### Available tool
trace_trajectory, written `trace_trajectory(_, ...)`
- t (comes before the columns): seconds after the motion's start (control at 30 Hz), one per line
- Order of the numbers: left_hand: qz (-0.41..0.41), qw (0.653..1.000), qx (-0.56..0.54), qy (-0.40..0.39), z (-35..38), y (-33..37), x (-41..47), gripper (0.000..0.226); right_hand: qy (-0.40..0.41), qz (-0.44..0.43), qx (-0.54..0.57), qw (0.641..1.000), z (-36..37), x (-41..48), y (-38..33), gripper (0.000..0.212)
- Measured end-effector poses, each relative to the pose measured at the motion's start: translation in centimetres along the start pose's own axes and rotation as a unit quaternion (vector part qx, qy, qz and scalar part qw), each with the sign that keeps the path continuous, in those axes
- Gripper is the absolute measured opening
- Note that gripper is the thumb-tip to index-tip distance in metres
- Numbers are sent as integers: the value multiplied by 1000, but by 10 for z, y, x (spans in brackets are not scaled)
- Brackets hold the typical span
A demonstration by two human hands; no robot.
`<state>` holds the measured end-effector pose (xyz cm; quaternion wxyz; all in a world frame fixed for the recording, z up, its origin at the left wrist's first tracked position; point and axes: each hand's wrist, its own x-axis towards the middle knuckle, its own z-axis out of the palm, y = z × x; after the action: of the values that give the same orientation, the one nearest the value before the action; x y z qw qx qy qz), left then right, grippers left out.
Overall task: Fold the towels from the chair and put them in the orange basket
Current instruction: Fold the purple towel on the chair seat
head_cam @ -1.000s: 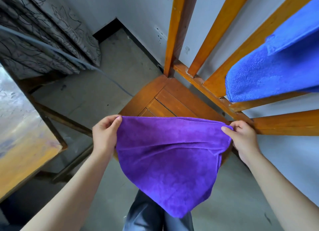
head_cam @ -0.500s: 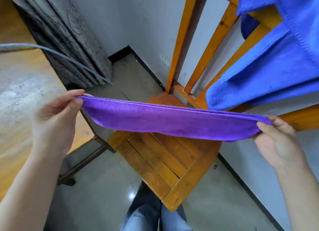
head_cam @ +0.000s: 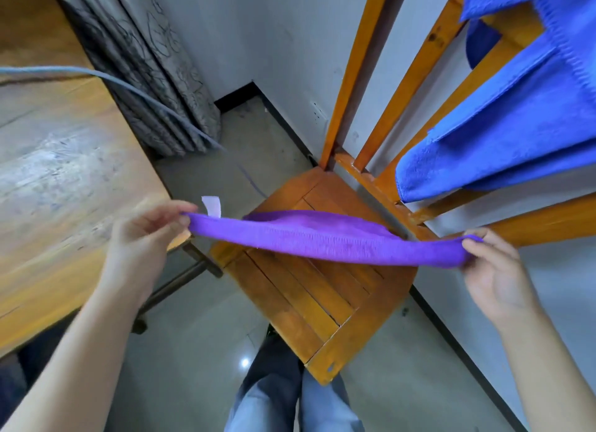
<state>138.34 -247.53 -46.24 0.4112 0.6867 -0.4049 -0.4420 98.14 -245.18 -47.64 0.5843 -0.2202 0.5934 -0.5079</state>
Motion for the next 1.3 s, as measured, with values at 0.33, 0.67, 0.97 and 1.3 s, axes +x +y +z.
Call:
trace_trajectory(0.33,-172,977,128,-23,8,-115,-66,21,23,304,-148,941,-50,-29,141,20)
trace_trajectory(0.67,-266,961,-2,74,43,-149,-24,24,121,239,-150,952,-34,5,165,13)
trace_trajectory(0.97,-231,969,-6,91,84,-145,41,23,191,172,-212,943,-24,54,169,17)
trace_trajectory(1.3,-187,978,30,90,108,-165,75,35,286,138,-368,874,3,82,180,31)
